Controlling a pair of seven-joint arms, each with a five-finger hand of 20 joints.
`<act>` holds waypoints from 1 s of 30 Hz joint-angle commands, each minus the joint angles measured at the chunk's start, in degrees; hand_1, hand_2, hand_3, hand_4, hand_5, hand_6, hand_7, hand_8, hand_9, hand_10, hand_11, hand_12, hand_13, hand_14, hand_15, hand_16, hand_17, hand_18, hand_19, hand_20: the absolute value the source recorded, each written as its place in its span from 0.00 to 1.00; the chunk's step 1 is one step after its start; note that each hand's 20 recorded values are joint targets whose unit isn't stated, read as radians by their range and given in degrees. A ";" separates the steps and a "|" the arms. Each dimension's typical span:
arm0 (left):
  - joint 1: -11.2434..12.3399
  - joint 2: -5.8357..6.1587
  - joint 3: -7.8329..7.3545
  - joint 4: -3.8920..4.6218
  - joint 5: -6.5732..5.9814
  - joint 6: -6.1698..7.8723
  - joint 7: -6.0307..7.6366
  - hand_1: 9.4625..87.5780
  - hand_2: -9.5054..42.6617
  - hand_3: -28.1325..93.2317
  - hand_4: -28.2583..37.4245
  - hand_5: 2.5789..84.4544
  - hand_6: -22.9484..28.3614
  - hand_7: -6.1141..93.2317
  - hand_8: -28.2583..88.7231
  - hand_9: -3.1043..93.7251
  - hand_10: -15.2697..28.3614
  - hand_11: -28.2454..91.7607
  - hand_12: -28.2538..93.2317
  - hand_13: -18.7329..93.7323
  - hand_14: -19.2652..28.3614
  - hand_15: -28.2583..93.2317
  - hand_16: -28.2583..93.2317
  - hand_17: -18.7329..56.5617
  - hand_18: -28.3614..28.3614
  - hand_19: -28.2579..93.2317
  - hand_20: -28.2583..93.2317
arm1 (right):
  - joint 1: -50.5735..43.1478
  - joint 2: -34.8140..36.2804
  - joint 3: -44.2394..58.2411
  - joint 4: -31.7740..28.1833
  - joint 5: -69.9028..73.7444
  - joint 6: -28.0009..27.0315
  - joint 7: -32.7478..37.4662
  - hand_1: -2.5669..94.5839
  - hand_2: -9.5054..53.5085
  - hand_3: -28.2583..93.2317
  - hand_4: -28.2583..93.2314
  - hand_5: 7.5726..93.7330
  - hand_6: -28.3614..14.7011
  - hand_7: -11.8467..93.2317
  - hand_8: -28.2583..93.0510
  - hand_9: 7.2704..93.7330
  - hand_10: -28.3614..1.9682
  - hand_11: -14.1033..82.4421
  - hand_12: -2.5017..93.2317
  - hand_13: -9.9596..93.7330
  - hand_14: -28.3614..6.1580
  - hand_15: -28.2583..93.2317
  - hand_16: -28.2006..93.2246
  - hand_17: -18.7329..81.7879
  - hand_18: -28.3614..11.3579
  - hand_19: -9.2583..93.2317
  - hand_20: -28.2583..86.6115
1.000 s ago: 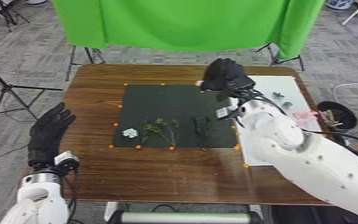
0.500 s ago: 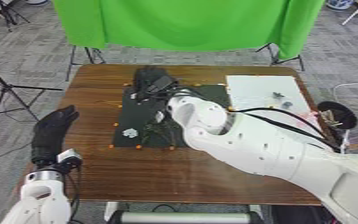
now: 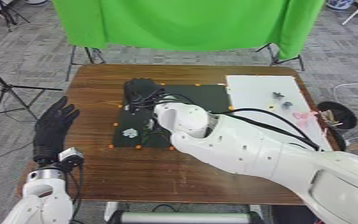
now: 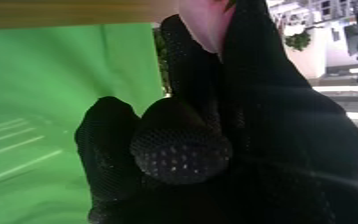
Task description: Arrange flowers
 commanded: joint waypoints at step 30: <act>-3.66 -1.32 -1.94 3.92 0.78 -5.66 -2.69 0.31 0.00 0.76 0.00 0.48 0.43 0.22 0.16 0.46 0.60 0.38 0.31 0.49 0.69 0.39 0.22 0.39 0.65 0.25 0.39 | -0.25 0.11 1.52 1.84 -1.08 -4.82 4.16 0.50 0.00 0.80 0.08 0.67 0.71 0.32 0.23 0.73 0.53 0.29 0.19 0.98 0.78 0.75 0.46 0.83 0.38 1.00 0.75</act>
